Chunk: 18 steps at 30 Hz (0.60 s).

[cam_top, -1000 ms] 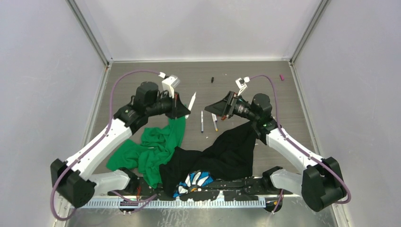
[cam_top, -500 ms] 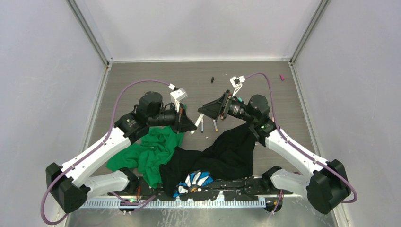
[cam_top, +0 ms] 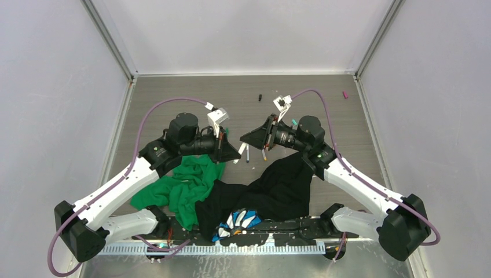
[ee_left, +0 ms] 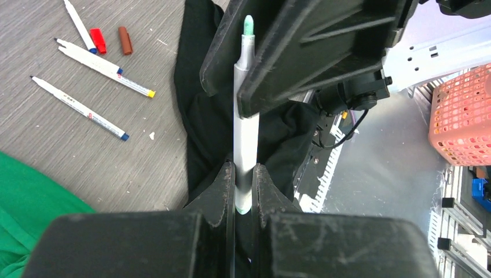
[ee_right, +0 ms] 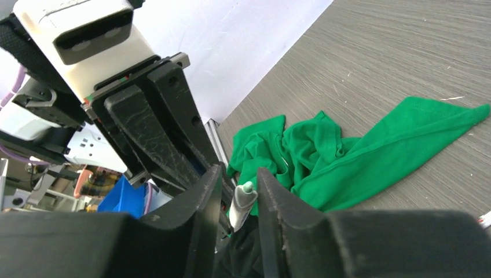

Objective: Insert the pens into the pen caps
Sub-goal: Pick up the pen from the center of the board.

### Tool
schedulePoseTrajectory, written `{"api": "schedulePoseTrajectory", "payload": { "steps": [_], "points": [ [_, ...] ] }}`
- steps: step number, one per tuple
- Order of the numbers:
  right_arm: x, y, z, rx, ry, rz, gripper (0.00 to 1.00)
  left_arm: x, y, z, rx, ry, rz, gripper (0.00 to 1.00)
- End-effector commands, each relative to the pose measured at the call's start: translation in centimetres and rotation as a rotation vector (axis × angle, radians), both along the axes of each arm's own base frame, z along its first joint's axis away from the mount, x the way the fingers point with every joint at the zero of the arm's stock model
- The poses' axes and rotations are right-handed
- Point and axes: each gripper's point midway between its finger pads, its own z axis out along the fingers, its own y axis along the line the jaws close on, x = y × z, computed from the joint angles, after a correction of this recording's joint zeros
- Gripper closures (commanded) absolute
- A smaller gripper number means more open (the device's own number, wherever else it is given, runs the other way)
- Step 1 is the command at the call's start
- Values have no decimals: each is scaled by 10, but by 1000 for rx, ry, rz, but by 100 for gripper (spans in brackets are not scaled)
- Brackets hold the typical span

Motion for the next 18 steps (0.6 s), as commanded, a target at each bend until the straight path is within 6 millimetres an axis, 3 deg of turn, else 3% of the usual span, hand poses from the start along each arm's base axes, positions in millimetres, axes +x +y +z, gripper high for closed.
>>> {"api": "schedulePoseTrajectory", "payload": {
  "steps": [1, 4, 5, 9, 11, 15, 18],
  "points": [
    [-3, 1, 24, 34, -76, -9, 75, 4, -3, 24, -63, -79, 1, 100],
    [-2, 1, 26, 43, -84, -20, 98, 3, -3, 24, -63, -79, -1, 100],
    [-2, 1, 26, 49, -88, -20, 99, 3, -3, 24, -62, -77, 0, 100],
    [-6, 4, 31, 100, -91, 5, 100, 4, -2, 23, -58, -79, 9, 52],
    [-8, 6, 34, 129, -92, 28, 100, 4, -2, 24, -59, -81, 8, 41],
    [-15, 9, 42, 180, -105, 71, 100, 4, -1, 24, -56, -88, 13, 42],
    [-18, 10, 42, 185, -106, 90, 100, 4, 0, 26, -63, -91, 14, 51]
  ]
}}
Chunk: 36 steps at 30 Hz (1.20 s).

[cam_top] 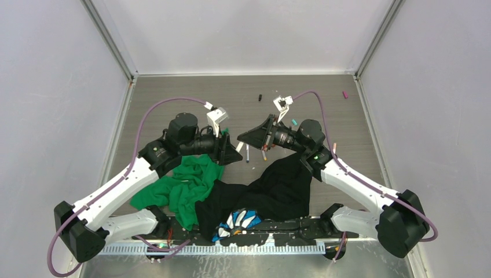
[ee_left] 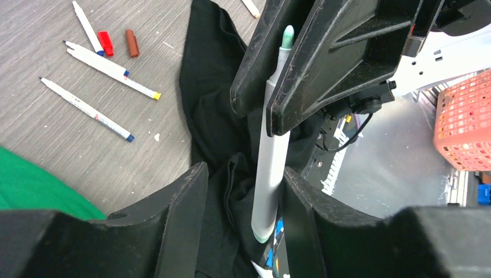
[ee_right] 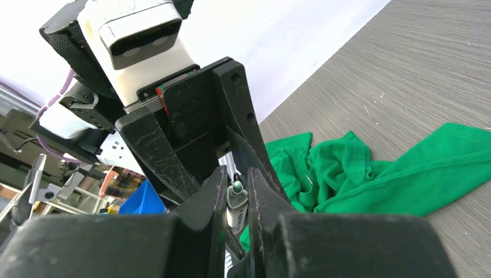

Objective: Insert the pens into the pen caps
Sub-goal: Pick up the pen from the center of the board.

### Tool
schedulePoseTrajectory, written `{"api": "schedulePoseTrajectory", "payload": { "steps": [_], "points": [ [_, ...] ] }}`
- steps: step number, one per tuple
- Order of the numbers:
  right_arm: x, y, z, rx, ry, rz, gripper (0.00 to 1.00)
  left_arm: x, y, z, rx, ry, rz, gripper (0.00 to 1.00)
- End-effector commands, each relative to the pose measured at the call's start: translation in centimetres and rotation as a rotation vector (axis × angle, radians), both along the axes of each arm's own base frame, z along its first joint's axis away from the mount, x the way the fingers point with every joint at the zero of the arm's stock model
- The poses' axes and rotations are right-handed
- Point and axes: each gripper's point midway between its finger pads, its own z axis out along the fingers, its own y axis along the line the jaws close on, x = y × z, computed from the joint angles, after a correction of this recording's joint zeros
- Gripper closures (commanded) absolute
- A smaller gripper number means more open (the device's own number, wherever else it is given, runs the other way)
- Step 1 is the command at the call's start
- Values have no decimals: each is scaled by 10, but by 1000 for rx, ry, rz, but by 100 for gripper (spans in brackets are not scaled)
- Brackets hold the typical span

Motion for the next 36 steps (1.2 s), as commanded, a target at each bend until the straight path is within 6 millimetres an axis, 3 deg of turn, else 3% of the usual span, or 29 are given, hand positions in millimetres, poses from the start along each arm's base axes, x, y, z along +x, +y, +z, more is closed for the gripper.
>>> {"api": "schedulePoseTrajectory", "payload": {
  "steps": [1, 5, 12, 13, 16, 18, 22, 26, 32, 36],
  "points": [
    [-12, 2, 27, 84, -78, 56, 100, 2, -1, 26, -65, -87, -1, 55],
    [-14, 3, 26, 83, -81, 72, 100, -1, -1, 29, -82, -86, -8, 62],
    [-12, 3, 24, 72, -75, 60, 99, -1, 0, 31, -84, -97, -4, 99],
    [-9, 3, 20, 50, -75, 42, 92, 1, 1, 31, -77, -106, 7, 100],
    [9, -5, 10, -69, -71, -68, 56, 13, 13, 31, -33, -149, 91, 100],
    [30, -19, -1, -194, -42, -209, 48, 30, 28, 28, 21, -180, 210, 100],
    [68, -62, -24, -456, -2, -466, 45, 68, 72, 18, 142, -165, 461, 100],
    [98, -102, -52, -637, 87, -607, 42, 83, 98, 22, 148, -161, 589, 100],
    [142, -167, -109, -741, 292, -762, 41, 84, 110, 25, 160, -199, 626, 100],
    [167, -188, -139, -808, 349, -829, 38, 83, 107, 24, 159, -192, 613, 100]
  ]
}}
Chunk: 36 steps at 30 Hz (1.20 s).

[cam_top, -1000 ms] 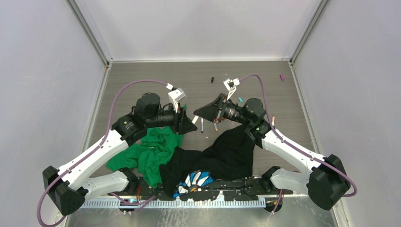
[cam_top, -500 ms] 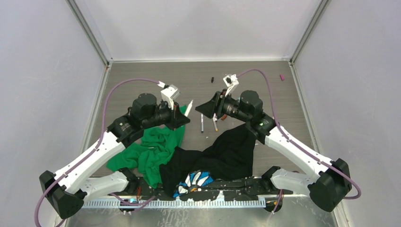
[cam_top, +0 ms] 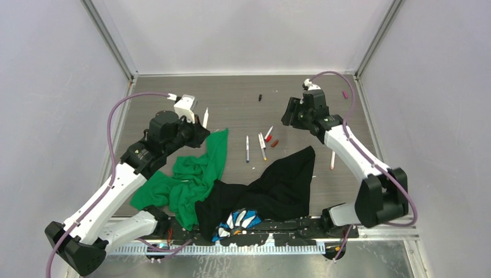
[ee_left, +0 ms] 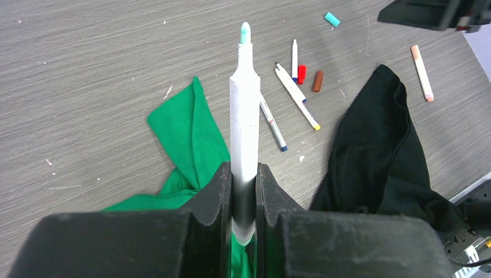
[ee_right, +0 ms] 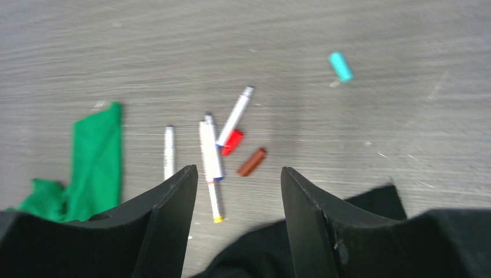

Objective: Insert the pens into the pen caps
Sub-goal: Pick up the pen from the center of the board, then insert the pen cap onto the pen.

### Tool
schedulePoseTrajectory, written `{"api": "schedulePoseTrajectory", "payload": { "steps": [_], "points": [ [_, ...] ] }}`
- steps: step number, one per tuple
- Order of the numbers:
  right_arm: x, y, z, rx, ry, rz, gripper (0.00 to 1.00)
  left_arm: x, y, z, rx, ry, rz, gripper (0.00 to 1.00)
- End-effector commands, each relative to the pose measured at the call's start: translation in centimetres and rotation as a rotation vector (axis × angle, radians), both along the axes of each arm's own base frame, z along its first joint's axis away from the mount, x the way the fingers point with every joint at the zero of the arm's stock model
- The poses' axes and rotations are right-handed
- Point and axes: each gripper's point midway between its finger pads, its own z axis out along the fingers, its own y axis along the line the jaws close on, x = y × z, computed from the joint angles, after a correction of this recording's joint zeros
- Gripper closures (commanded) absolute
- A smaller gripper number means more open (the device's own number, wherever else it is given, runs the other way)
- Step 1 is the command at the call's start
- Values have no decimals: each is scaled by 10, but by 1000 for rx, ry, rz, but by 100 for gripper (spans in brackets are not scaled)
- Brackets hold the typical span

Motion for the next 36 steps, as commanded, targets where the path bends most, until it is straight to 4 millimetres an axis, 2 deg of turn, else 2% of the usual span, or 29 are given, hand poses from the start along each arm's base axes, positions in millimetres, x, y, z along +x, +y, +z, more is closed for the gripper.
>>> {"api": "schedulePoseTrajectory", "payload": {
  "steps": [1, 5, 9, 19, 25, 36],
  "points": [
    [21, -22, -22, -81, 34, -71, 37, 4, 2, 21, -17, -63, 10, 100],
    [45, -23, -44, -84, 57, -100, 33, 2, -2, 19, -27, -48, -9, 100],
    [65, -15, -60, -53, 55, -101, 28, 0, -6, 20, -37, -45, -29, 100],
    [98, -16, -96, -57, 88, -152, 21, -3, -7, 22, -37, -51, -49, 100],
    [106, -18, -113, -68, 116, -168, 21, -3, -7, 21, -34, -52, -50, 100],
    [105, -35, -133, -114, 149, -228, 19, -3, -6, 22, -32, -52, -47, 100]
  ]
}}
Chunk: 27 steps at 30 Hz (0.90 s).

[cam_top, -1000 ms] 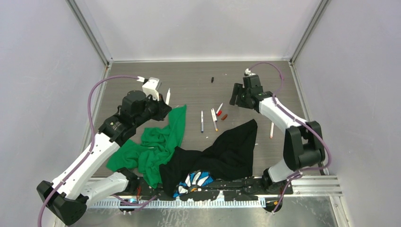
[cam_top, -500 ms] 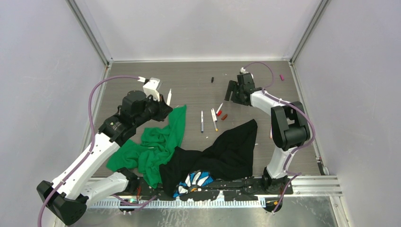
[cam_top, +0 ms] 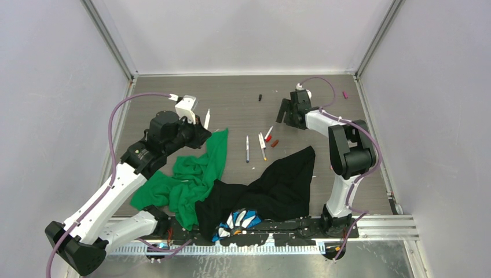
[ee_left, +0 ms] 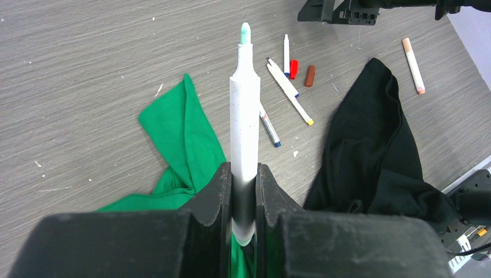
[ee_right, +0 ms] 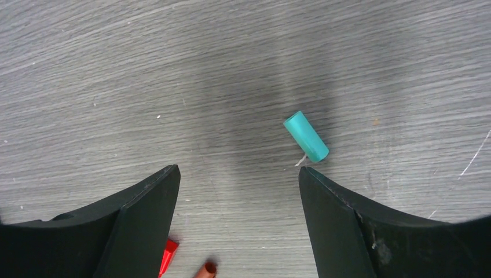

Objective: Insert the pens into the pen caps
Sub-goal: Insert the pen cap onto the pen.

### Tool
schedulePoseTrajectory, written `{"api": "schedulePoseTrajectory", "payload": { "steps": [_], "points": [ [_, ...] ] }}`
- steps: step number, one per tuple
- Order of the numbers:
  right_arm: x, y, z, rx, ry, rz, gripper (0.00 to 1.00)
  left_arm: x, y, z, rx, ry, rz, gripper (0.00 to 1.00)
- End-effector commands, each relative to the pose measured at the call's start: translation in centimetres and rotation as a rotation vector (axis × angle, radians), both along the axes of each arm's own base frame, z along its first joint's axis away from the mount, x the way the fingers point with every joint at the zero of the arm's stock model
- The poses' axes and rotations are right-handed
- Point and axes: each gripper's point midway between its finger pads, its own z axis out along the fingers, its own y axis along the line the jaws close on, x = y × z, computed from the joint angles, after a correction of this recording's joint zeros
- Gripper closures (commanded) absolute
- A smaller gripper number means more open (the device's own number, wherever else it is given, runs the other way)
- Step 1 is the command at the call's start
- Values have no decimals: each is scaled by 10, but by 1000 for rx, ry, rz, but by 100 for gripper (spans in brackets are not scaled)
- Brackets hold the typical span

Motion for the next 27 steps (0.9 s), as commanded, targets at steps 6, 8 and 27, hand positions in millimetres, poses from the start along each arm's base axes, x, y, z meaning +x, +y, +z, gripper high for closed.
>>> {"api": "schedulePoseTrajectory", "payload": {
  "steps": [6, 8, 27],
  "points": [
    [24, -13, 2, -27, -49, -43, 19, 1, -2, 22, -24, -63, -15, 100],
    [26, -15, 2, -31, -51, -44, 19, 1, -2, 23, -24, -64, -14, 100],
    [39, -20, -7, -75, -24, -9, 31, 3, -1, 19, -11, -54, -10, 100]
  ]
}}
